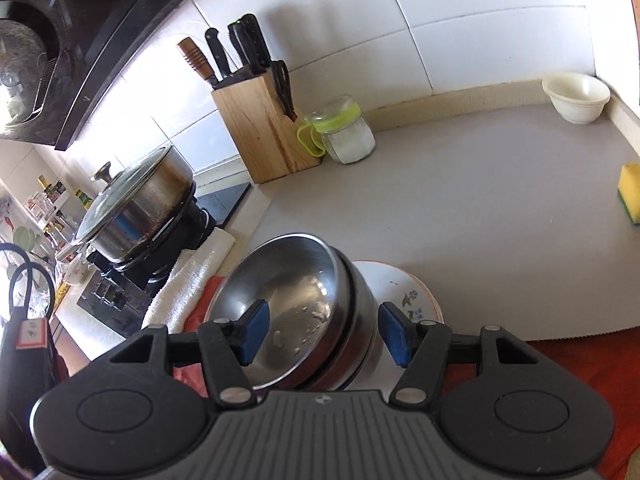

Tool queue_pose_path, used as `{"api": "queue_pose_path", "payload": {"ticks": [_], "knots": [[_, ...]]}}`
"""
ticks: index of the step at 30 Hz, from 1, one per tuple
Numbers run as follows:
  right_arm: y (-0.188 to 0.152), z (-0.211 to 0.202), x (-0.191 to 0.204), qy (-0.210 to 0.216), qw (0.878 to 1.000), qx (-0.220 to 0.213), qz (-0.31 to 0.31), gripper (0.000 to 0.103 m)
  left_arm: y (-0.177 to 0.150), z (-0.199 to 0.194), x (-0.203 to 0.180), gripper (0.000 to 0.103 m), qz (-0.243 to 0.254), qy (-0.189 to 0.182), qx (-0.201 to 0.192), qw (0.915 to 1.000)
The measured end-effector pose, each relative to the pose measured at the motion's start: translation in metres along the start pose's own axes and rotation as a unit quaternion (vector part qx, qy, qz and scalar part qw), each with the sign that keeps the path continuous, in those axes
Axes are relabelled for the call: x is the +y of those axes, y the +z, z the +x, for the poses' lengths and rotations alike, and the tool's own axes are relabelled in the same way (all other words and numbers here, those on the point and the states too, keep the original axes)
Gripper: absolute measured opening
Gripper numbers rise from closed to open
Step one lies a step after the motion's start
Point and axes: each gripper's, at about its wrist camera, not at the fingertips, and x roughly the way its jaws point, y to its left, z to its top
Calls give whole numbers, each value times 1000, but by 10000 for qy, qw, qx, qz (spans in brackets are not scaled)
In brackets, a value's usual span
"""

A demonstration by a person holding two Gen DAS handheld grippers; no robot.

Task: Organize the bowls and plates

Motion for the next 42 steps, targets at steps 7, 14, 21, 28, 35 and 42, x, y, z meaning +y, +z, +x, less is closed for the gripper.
{"api": "queue_pose_path", "payload": {"ticks": [7, 14, 21, 28, 35, 42], "knots": [[-8, -14, 10, -56, 9999, -123, -106, 62, -5, -7, 5, 101, -71, 62, -41, 9999], [-20, -33, 22, -44, 9995, -300, -127, 63, -14, -26, 4, 101, -122, 111, -182, 9997], [-37, -49, 34, -165, 9988, -400, -233, 63, -19, -41, 12, 103, -386, 192, -356, 9984], [-51, -62, 35, -187, 9984, -507, -145, 63, -23, -54, 23, 103, -695, 335, -494, 9958], [-61, -67, 39, -215, 9984, -515, -115, 63, -28, -64, 27, 103, -866, 411, -572, 9938], [-67, -71, 46, -263, 9977, -583, -205, 64, -32, -73, 32, 103, -1060, 603, -656, 9904]]}}
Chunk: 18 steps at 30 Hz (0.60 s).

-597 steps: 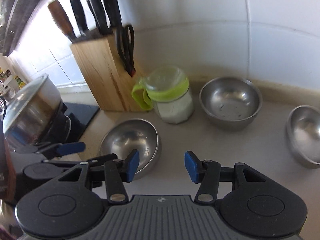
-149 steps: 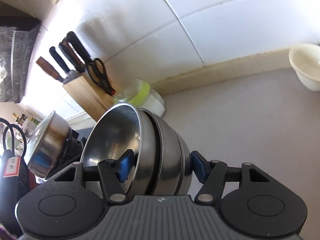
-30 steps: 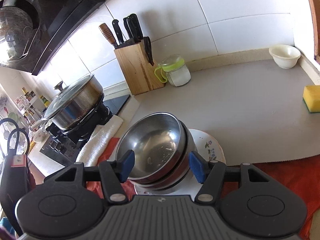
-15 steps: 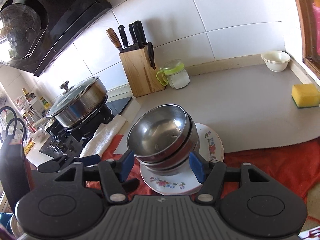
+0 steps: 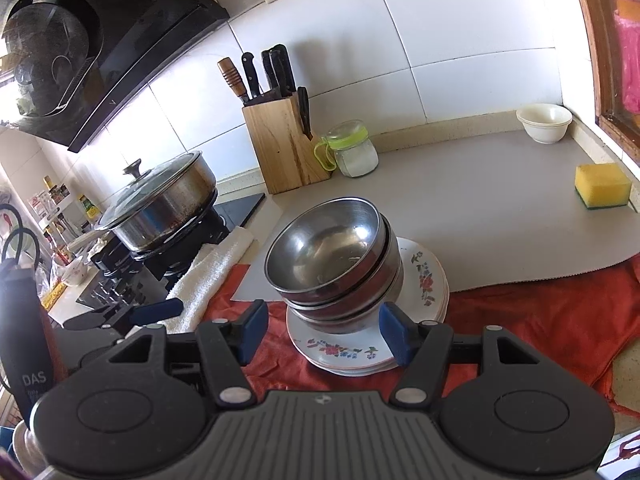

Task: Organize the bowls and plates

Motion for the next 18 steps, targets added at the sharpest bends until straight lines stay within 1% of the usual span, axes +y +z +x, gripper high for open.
{"api": "queue_pose_path", "payload": {"ticks": [2, 6, 10, 15, 18], "knots": [[-3, 0, 2, -57, 10000, 7, -12, 64, -1, -1, 3, 103, -120, 35, -4, 9999], [-9, -1, 4, -343, 9993, -19, -110, 64, -4, -3, 10, 103, -433, -99, 71, 9990], [-17, 1, 2, -534, 9985, 46, -90, 64, -7, -4, 14, 103, -684, -74, 76, 9976], [-23, 2, -1, -597, 9982, 67, -14, 64, -10, -3, 9, 103, -678, 25, 116, 9976], [-23, 3, 2, -696, 9975, 25, -103, 64, -11, -2, 3, 103, -635, 81, 146, 9978]]}}
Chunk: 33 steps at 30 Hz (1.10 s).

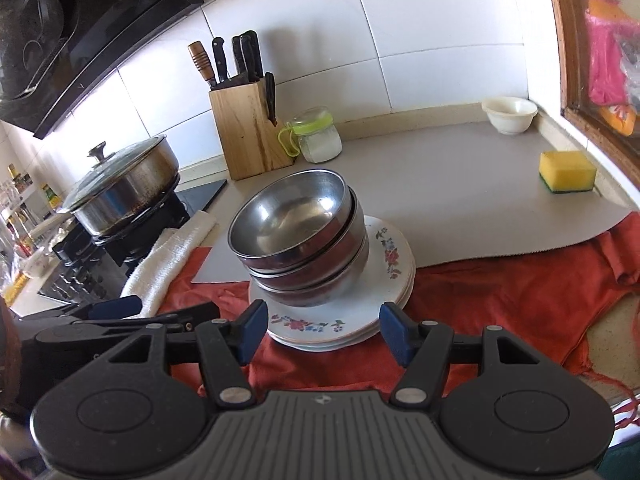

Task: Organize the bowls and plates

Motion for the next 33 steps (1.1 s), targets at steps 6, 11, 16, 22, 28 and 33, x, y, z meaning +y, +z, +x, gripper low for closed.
{"api": "queue_pose_path", "payload": {"ticks": [6, 11, 16, 22, 28, 33], "knots": [[-4, 4, 1, -249, 9996, -60, -84, 64, -3, -1, -7, 103, -4, -9, -16, 10000], [-4, 6, -4, -257, 9997, -39, -31, 64, -3, -2, -8, 103, -97, -70, 9, 9999], [-4, 7, -6, -208, 9998, -26, 3, 64, -4, -2, -11, 103, -65, 16, -10, 10000], [-3, 7, -7, -152, 9999, -44, 18, 64, -3, -4, -14, 103, -34, 98, -52, 9999], [-4, 6, -8, -136, 9999, -51, 25, 64, -3, -6, -16, 103, -10, 145, -95, 9998], [-4, 4, -9, -148, 9999, -56, 22, 64, -3, -6, -17, 103, 0, 131, -122, 9998]]}}
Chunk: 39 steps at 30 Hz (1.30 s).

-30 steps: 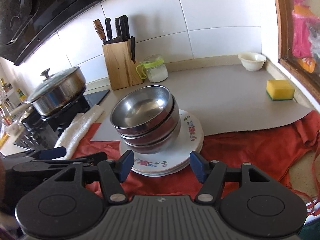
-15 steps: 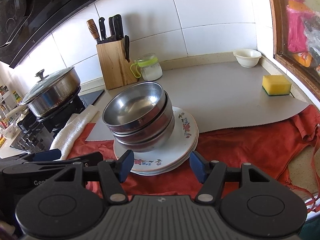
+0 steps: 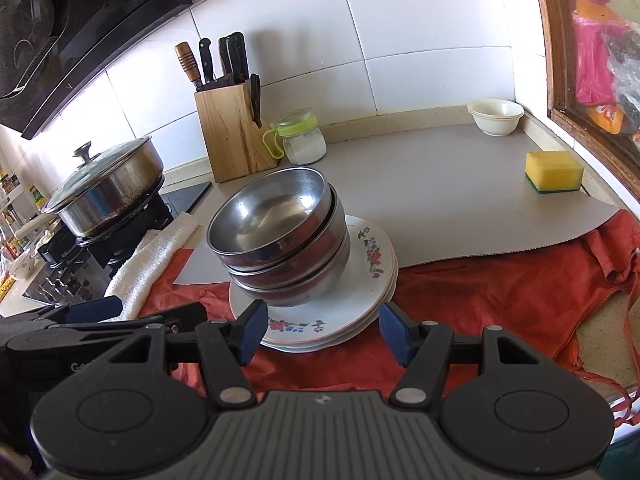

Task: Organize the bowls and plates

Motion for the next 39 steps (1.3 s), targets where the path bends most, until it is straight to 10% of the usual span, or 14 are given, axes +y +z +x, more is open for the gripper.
{"api": "queue_pose_path", "payload": {"ticks": [39], "knots": [[-5, -1, 6, 88, 9998, 92, -127, 64, -7, -3, 3, 103, -240, 141, 322, 9991]]}}
